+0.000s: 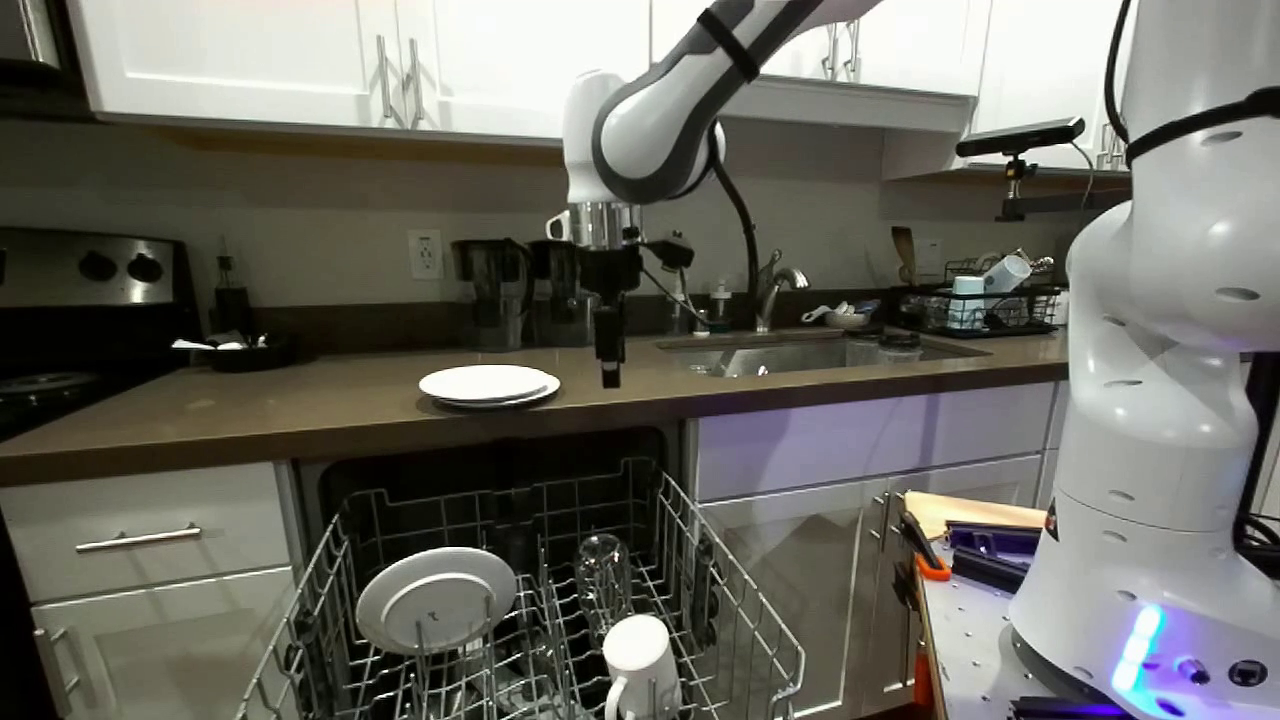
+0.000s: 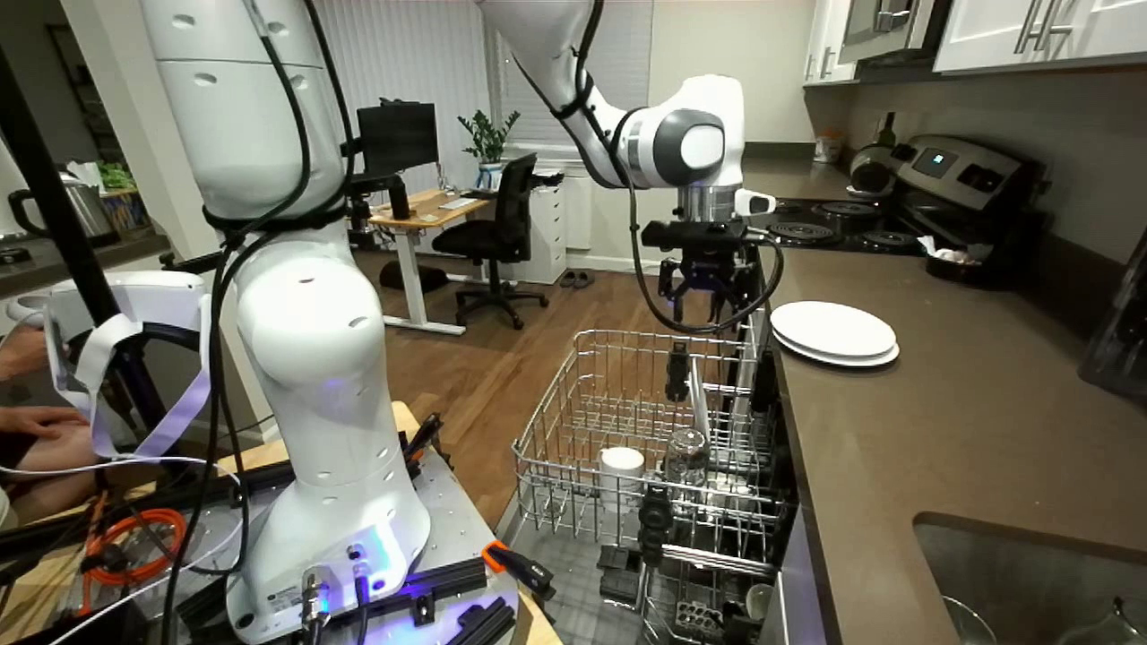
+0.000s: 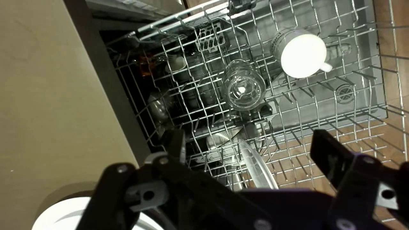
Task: Move the glass jar to the left side of the dishwasher rack
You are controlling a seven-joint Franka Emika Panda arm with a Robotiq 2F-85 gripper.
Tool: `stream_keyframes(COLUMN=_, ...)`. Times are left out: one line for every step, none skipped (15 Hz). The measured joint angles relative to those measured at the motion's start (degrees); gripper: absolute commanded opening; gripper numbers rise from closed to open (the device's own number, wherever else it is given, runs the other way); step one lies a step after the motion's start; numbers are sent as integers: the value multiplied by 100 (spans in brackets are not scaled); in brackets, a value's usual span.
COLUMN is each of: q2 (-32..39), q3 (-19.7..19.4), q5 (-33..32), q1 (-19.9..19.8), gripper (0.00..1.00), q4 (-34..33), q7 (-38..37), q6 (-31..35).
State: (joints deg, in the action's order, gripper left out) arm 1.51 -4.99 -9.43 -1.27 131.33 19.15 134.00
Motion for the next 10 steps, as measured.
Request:
stream_keyframes(q2=205, q3=7, q5=70, q1=-1, gripper=100, q4=-66, q7=80, q6=103)
stream_keyframes(q2=407, q3=21, q5=141, q1=-3, gripper=100, q4=-132, q7=145, q6=206)
stream_keyframes(q2=601, q3=42, q5=205, q1=-8, gripper=100, q4=-199, q7=194, q6=295)
stream_keyframes(q2=795, q3=70, q5=255, q1=-16, gripper=100, q4=-265, q7=219, q6=377)
stream_keyframes(q2=989, q3=106, q5=304, q1=-25, gripper=100, q4=-338, q7=237, q6=426)
stream_keyframes(q2=1175, q3=144, q5=339, q1=-38, gripper=100, q4=-413, q7=248, q6=459)
stream_keyframes(q2=1356, q3=187, q5=372, q1=-59, gripper=100, q4=-491, q7=258, q6=483)
stream_keyframes(q2=1532, q3=235, q5=421, q1=-91, gripper=100, q4=-569, q7=279, q6=508)
stream_keyframes(q2=1695, q3=292, q5=485, q1=-125, gripper=100, q4=-647, q7=334, q6=512)
stream_keyframes(q2=1784, q3=316, q5=484, q1=-137, gripper=100, q4=-679, q7=334, q6=512)
